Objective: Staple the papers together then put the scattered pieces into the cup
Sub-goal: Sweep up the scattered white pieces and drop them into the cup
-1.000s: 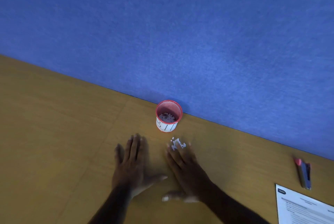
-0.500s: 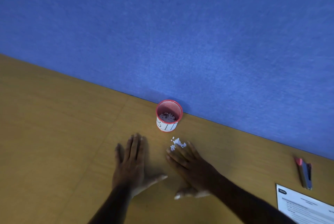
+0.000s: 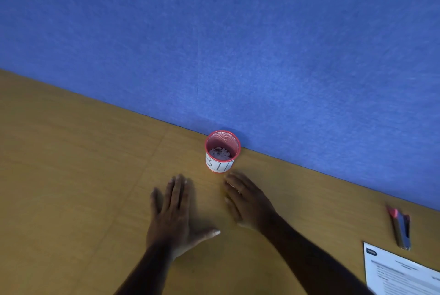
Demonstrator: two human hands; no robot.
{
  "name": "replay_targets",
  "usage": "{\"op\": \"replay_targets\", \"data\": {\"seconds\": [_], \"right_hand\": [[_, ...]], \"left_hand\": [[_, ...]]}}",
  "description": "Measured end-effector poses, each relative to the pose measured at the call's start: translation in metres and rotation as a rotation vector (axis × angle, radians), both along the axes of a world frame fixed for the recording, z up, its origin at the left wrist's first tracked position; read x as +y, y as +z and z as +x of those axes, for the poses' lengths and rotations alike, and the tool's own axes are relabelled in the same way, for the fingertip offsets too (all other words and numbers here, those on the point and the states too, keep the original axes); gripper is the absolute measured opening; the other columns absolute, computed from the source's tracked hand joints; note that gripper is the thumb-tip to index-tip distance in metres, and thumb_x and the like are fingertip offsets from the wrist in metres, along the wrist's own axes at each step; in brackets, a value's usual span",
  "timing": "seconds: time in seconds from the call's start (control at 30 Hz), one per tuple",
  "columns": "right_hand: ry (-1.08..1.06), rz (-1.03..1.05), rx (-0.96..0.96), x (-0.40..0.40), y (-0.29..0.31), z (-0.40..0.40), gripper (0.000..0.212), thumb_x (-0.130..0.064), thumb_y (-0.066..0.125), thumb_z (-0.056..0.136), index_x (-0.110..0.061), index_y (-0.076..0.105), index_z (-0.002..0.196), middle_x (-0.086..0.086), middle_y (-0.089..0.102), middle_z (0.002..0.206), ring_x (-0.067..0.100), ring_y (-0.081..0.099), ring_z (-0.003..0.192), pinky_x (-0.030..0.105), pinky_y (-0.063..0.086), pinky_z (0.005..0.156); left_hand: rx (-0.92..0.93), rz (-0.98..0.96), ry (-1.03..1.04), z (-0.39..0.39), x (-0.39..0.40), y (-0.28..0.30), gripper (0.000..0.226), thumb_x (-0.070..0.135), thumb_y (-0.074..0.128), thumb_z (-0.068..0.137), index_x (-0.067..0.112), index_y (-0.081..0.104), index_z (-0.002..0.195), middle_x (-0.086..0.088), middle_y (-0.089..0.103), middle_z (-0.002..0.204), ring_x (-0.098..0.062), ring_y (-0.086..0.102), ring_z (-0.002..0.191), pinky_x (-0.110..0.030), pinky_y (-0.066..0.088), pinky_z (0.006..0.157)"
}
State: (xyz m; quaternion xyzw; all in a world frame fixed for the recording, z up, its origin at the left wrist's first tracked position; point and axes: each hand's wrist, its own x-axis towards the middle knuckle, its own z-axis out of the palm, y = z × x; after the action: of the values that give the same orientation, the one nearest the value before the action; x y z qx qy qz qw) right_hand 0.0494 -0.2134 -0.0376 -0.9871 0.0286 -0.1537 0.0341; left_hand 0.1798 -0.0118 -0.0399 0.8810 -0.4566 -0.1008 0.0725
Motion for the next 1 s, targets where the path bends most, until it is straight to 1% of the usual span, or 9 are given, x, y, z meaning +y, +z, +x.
{"op": "replay_targets", "data": {"seconds": [0.17,0.33,0.47,0.57,0.63,0.7,0.9,0.97,1.0], "right_hand": [[0.011,-0.035,0.154,0.0,0.001,0.009,0.045,-0.024,0.048,0.083,-0.002,0.067,0.119,0.016,0.068,0.122,0.032,0.062,0.118,0.036,0.044,0.107],[0.03,0.034,0.172,-0.006,0.007,-0.009,0.038,-0.021,0.056,0.081,-0.004,0.074,0.109,0.014,0.072,0.115,0.028,0.068,0.111,0.036,0.06,0.087],[-0.027,0.214,0.055,-0.014,0.01,-0.018,0.036,-0.013,0.067,0.079,-0.004,0.071,0.114,0.013,0.069,0.123,0.027,0.065,0.115,0.038,0.059,0.087],[-0.012,0.175,0.094,-0.017,0.017,-0.021,0.058,-0.006,0.078,0.059,-0.005,0.07,0.116,0.012,0.066,0.127,0.029,0.063,0.119,0.038,0.061,0.084],[0.03,0.102,0.228,-0.013,0.025,-0.02,0.079,-0.01,0.087,0.04,-0.008,0.069,0.117,0.011,0.066,0.129,0.029,0.063,0.12,0.035,0.062,0.08],[0.048,0.032,0.316,-0.007,0.031,-0.018,0.084,-0.016,0.092,0.033,-0.011,0.072,0.114,0.009,0.069,0.125,0.028,0.066,0.116,0.033,0.062,0.075],[0.036,-0.125,0.179,-0.004,0.027,-0.007,0.036,-0.016,0.086,0.057,-0.012,0.079,0.093,0.007,0.077,0.104,0.02,0.074,0.096,0.023,0.059,0.052],[0.053,-0.186,0.144,-0.007,0.024,-0.007,0.02,-0.015,0.066,0.072,-0.013,0.079,0.087,0.006,0.077,0.099,0.019,0.073,0.092,0.023,0.058,0.048],[0.052,-0.198,0.145,-0.008,0.023,-0.007,0.026,-0.016,0.054,0.076,-0.013,0.078,0.084,0.005,0.077,0.097,0.019,0.073,0.09,0.024,0.057,0.047]], "left_hand": [[0.005,-0.009,-0.005,0.001,0.001,0.0,0.14,0.105,0.033,0.059,0.005,0.023,0.156,-0.016,0.02,0.166,-0.03,0.019,0.153,-0.064,0.013,0.119],[0.005,0.0,-0.002,0.001,0.0,0.002,0.141,0.105,0.032,0.058,0.005,0.023,0.156,-0.016,0.02,0.166,-0.031,0.019,0.153,-0.065,0.013,0.119],[0.001,-0.001,-0.004,0.0,0.0,0.002,0.141,0.106,0.031,0.058,0.005,0.022,0.157,-0.016,0.019,0.166,-0.031,0.02,0.153,-0.066,0.014,0.118],[0.002,-0.008,-0.003,-0.001,0.0,0.0,0.142,0.106,0.031,0.058,0.005,0.022,0.156,-0.016,0.02,0.166,-0.031,0.021,0.153,-0.066,0.015,0.118],[-0.001,-0.009,-0.007,0.0,0.0,0.0,0.142,0.105,0.031,0.058,0.003,0.022,0.156,-0.016,0.02,0.166,-0.032,0.021,0.152,-0.066,0.014,0.118],[-0.001,-0.012,-0.006,-0.001,0.0,0.0,0.142,0.105,0.03,0.058,0.003,0.022,0.156,-0.016,0.019,0.166,-0.031,0.02,0.153,-0.066,0.013,0.119],[0.001,-0.003,-0.007,0.0,0.0,0.002,0.142,0.105,0.033,0.058,0.004,0.02,0.157,-0.015,0.015,0.167,-0.03,0.013,0.155,-0.066,0.012,0.12],[0.005,-0.003,-0.009,0.0,0.0,0.002,0.142,0.105,0.034,0.058,0.004,0.019,0.157,-0.015,0.014,0.167,-0.029,0.012,0.155,-0.067,0.012,0.119],[0.006,-0.001,-0.008,0.0,0.0,0.002,0.142,0.105,0.034,0.058,0.004,0.019,0.157,-0.014,0.014,0.167,-0.029,0.012,0.155,-0.067,0.012,0.119]]}}
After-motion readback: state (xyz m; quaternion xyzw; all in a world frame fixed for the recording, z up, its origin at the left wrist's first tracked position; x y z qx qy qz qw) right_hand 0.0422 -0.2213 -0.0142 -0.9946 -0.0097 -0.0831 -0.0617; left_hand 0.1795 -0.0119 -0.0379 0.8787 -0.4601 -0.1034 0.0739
